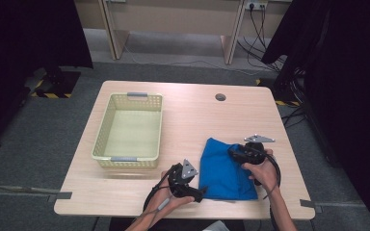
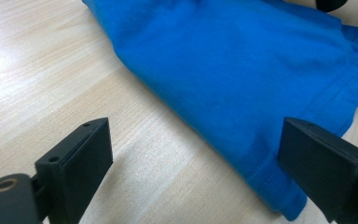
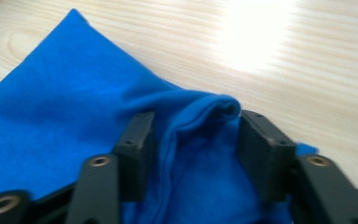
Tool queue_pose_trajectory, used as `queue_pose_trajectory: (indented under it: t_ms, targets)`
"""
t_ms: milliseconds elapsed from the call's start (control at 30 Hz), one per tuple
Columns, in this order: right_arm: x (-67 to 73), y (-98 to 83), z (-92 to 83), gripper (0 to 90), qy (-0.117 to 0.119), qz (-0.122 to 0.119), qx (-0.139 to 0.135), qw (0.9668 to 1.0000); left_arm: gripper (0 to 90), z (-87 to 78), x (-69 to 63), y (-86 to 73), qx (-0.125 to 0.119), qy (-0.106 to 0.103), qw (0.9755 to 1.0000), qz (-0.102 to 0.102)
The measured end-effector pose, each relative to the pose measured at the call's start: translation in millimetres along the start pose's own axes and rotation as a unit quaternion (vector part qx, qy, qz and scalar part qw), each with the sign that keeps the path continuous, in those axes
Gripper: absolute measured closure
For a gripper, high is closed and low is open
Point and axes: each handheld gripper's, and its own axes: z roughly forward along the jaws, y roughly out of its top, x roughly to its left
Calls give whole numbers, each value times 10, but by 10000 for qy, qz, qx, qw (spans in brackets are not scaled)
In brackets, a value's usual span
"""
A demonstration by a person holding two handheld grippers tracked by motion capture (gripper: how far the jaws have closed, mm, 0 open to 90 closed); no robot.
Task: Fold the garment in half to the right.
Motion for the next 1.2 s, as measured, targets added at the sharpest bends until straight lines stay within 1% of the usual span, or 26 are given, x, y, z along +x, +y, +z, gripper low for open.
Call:
queue_pose_trajectory:
  t_ms: [33,100,133,200,233,300,433,500,567,633,700,800,867,900,933,1000,1200]
  targets:
    - [10,9,15,553,19,-102,-19,9999,92,6,1,-4,1,7,10000,-1]
    - [40,34,18,683,164,-295,-36,9994,91,6,-3,-13,32,-9,10000,20]
    - [59,44,8,724,219,-376,-77,9990,91,6,-3,-12,40,-14,10000,24]
    - [102,69,-34,770,267,-535,-147,9981,90,5,0,-6,10,4,10000,9]
    - [131,96,-81,778,317,-583,-263,9975,89,0,-2,-5,10,8,10000,16]
    - [177,152,-185,785,406,-586,-454,9964,90,-8,-6,-1,-6,-4,10000,31]
    - [278,298,-517,795,538,-688,-904,9921,90,-18,-11,5,-20,0,10000,26]
    - [315,335,-670,798,613,-717,-1052,9900,90,-16,-19,4,-11,-6,10000,40]
    - [322,337,-771,798,616,-751,-1079,9894,90,-14,-26,5,-9,-11,10000,39]
    - [271,303,-802,798,562,-705,-1017,9907,90,-16,-33,6,-13,-24,10000,51]
    - [164,236,-748,798,416,-567,-845,9939,90,-14,-33,13,-29,-20,10000,45]
    - [-64,95,-530,794,166,-298,-415,9986,90,-19,-36,18,-28,-31,10000,41]
    - [-180,-4,-378,789,11,-200,-131,9997,90,-16,-33,22,-30,-26,10000,38]
    - [-224,-52,-311,784,-21,-163,7,9999,90,-15,-31,23,-28,-24,10000,33]
    - [-241,-72,-282,779,-18,-112,47,9999,90,-13,-31,21,-31,-22,10000,30]
    - [-268,-83,-252,771,41,-10,44,10000,90,-10,-33,18,-21,-26,10000,44]
    - [-243,-70,-187,741,-16,0,67,10000,90,-24,-35,28,-48,-29,10000,45]
